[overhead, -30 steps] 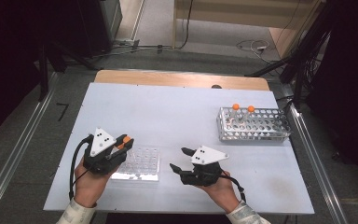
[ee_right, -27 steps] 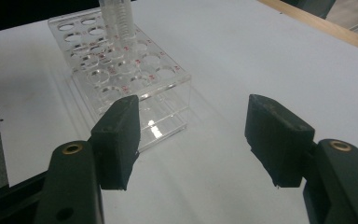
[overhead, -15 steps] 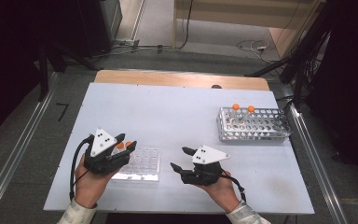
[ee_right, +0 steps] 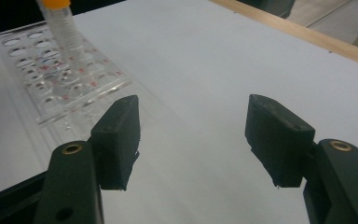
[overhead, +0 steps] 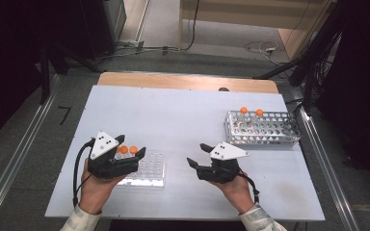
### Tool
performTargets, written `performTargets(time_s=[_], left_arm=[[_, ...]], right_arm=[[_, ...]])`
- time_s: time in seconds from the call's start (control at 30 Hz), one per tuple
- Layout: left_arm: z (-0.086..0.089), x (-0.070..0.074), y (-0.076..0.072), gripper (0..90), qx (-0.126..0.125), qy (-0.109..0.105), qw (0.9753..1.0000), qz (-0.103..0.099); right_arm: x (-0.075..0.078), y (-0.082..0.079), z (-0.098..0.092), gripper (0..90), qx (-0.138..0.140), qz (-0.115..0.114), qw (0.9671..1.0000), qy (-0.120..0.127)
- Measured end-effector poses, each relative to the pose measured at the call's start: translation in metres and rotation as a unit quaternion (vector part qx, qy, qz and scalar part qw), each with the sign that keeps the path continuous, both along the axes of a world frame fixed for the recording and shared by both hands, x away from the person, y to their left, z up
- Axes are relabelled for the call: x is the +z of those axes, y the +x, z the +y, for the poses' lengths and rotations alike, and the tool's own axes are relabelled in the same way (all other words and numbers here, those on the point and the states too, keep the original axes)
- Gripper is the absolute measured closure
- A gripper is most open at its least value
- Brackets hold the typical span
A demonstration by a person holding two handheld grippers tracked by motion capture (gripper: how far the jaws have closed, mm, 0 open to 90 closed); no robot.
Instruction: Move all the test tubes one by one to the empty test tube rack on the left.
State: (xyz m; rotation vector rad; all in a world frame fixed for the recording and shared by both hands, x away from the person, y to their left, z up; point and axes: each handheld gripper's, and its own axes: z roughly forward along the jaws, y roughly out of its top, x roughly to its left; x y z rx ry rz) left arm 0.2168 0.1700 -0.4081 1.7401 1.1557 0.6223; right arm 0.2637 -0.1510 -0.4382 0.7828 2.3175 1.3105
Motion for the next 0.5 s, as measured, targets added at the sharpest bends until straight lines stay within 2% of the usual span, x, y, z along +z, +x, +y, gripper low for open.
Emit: performTargets(time_s=[0.23,0.5], left_arm=[[-0.002,0.0,-0.001,21.3,-0.004,-0.004,1.0,0.0],[-0.003,0.0,-0.001,21.3,-0.005,-0.005,1.0,0.001]], right_arm=[[0.005,0.014,-0.021,34.1,-0.043,0.005,0.999,0.012],[0.008,0.028,-0.046,34.5,-0.092,0.0,0.9956,0.019]])
